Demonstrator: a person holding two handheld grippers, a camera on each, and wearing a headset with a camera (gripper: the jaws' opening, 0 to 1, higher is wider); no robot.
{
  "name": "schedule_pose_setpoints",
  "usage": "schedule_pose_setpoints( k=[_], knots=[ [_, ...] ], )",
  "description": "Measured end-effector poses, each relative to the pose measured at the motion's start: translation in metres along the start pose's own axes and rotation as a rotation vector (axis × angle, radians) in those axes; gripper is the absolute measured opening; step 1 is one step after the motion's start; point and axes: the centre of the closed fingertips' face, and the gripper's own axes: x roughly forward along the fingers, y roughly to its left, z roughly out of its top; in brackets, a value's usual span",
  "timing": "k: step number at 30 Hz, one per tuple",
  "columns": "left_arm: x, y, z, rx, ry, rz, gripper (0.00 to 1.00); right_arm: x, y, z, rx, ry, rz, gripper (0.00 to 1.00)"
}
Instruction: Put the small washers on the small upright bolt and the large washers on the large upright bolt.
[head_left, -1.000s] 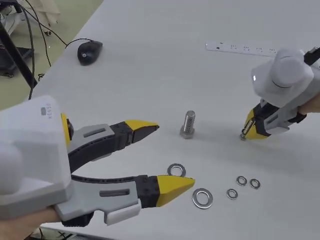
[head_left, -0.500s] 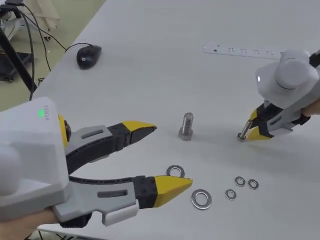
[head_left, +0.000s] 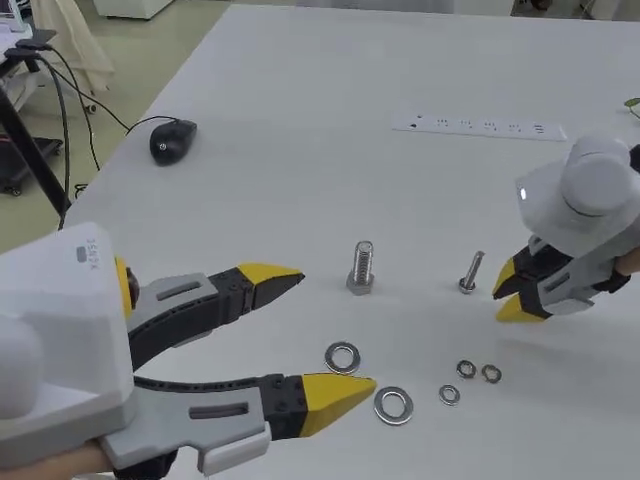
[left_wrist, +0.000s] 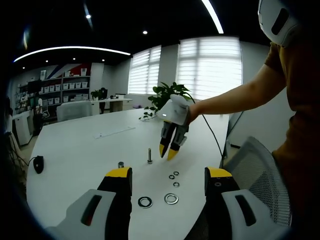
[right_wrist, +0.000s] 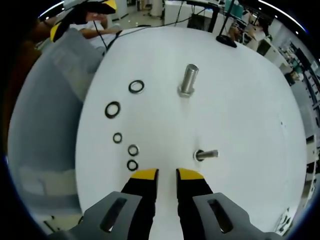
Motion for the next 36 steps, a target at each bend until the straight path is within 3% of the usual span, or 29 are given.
schedule_pose_setpoints(
  k=[16, 25, 36],
  knots=[
    [-0.007, -0.013, 0.004, 0.015, -0.017, 0.005, 0.58, 0.013, 0.044, -0.001, -0.010, 0.005, 0.045, 0.16],
    [-0.009, -0.017, 0.005, 0.017, -0.018, 0.004, 0.58, 0.029, 0.047, -0.010, -0.021, 0.040, 0.055, 0.17],
    [-0.010, -0.017, 0.005, 0.020, -0.016, 0.008, 0.58, 0.035, 0.044, -0.008, -0.024, 0.046, 0.057, 0.17]
  ],
)
